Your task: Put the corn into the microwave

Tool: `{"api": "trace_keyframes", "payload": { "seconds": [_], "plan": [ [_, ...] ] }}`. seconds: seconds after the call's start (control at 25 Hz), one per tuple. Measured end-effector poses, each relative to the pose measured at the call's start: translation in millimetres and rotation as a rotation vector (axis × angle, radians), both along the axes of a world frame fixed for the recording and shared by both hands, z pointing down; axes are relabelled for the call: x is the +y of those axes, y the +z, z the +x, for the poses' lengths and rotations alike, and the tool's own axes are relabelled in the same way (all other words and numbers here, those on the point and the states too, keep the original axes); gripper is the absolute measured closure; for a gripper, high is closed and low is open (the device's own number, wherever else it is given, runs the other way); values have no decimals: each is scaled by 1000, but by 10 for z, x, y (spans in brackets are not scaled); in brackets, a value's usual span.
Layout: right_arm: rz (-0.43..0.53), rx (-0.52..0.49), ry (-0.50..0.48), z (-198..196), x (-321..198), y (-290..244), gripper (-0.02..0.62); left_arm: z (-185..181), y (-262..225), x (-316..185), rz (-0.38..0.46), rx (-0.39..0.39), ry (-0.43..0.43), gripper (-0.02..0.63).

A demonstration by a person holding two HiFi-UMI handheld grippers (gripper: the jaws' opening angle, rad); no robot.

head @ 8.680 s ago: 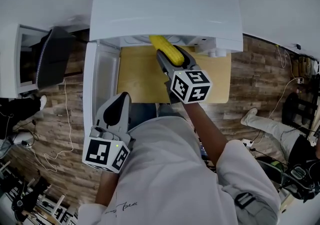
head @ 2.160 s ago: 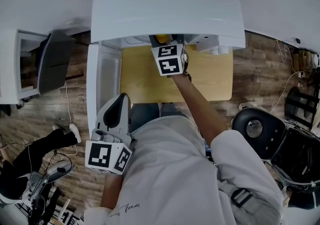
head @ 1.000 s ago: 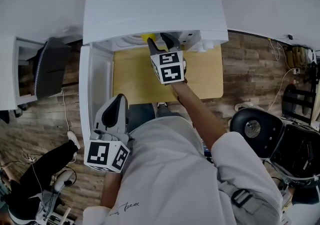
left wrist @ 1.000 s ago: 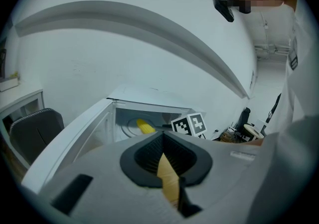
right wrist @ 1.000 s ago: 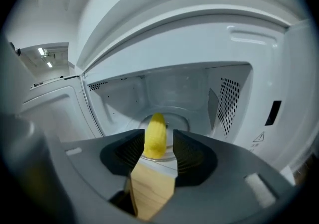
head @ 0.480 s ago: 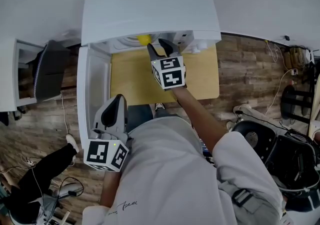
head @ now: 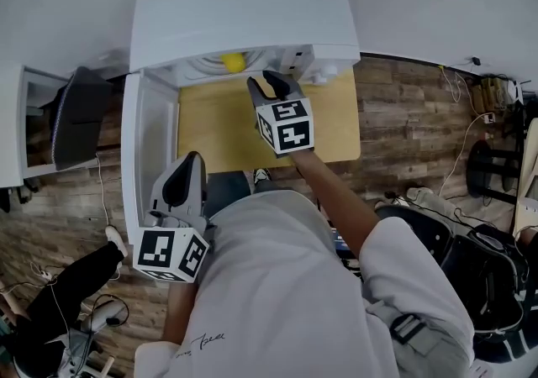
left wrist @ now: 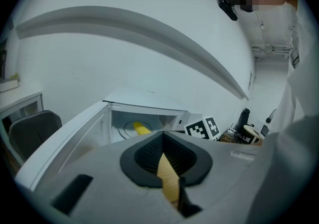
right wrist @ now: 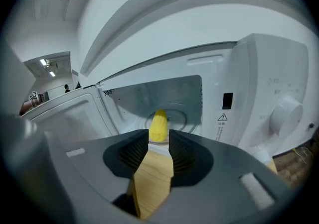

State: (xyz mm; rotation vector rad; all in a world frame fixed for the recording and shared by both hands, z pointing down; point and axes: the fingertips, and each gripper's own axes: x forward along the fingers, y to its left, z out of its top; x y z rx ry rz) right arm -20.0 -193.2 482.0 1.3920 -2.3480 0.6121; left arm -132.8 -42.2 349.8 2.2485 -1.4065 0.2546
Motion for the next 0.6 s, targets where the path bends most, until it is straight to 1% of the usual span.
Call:
{"api": "trace_keyframes", "payload": {
  "seconds": [0.12, 0.48, 0.6],
  "plan": [
    [-6, -23, -4, 25, 54, -27, 461, -6, -4, 6, 1, -11, -1, 615],
    [-25, -45, -34, 152, 232, -135, 481, 9, -3, 62, 4, 0, -24, 615],
    [-37, -57, -36, 200, 301, -156, 498, 8, 7, 80, 6, -1, -31, 616]
  ]
}}
